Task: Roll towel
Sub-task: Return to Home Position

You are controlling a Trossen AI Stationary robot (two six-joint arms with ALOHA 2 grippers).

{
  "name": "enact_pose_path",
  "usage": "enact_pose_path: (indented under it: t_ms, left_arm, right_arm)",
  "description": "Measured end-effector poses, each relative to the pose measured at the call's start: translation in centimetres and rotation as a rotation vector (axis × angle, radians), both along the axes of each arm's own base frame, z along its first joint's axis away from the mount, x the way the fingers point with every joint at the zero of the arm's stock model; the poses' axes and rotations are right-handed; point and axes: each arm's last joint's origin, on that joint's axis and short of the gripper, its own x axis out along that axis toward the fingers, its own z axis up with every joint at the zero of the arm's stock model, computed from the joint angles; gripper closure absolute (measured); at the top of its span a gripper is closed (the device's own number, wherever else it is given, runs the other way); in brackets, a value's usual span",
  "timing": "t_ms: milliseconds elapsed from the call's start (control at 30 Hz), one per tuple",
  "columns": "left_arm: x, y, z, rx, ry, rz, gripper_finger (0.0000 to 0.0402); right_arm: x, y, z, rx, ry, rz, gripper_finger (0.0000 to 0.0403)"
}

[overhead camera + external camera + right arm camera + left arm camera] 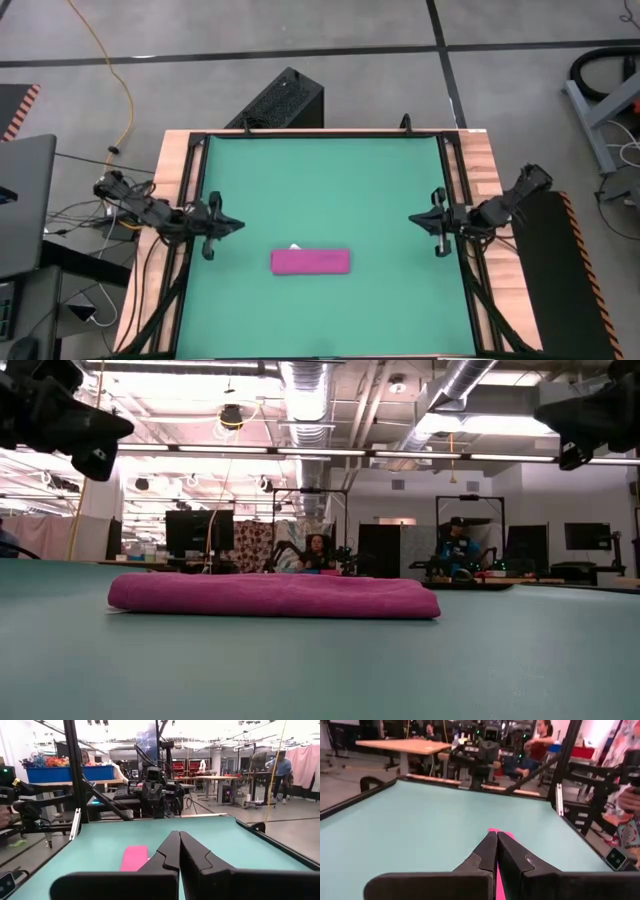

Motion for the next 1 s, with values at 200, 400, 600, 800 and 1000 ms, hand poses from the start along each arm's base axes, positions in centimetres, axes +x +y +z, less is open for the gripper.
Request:
enact_pose_path:
  t_ms: [200,400,600,800,1000]
  left_arm:
    - [0.25,-0.30,-0.99,0.013,0.003,-0.058,0.0401]
    - [0.13,-0.34,-0.93,0.050,0.041,-0.092,0.0402]
    - [0.00,-0.05,-0.97,0.069,0.092,-0.020,0.0401]
    - [-0.01,-0.31,-0.99,0.094,0.092,-0.110,0.0402]
    - [0.34,-0.12,-1.04,0.186,0.035,-0.136,0.0401]
  right_arm:
    - [0.12,-0.09,-0.53,-0.005,0.046,-0.014,0.0379]
    - [0.19,-0.18,-0.81,0.016,0.067,-0.023,0.0381]
    - [0.21,-0.21,-0.86,-0.012,0.074,-0.029,0.0379]
    - [0.22,-0.01,-0.76,-0.019,0.061,0.040,0.0382]
    - [0.28,-0.25,-0.66,-0.014,0.053,0.000,0.0382]
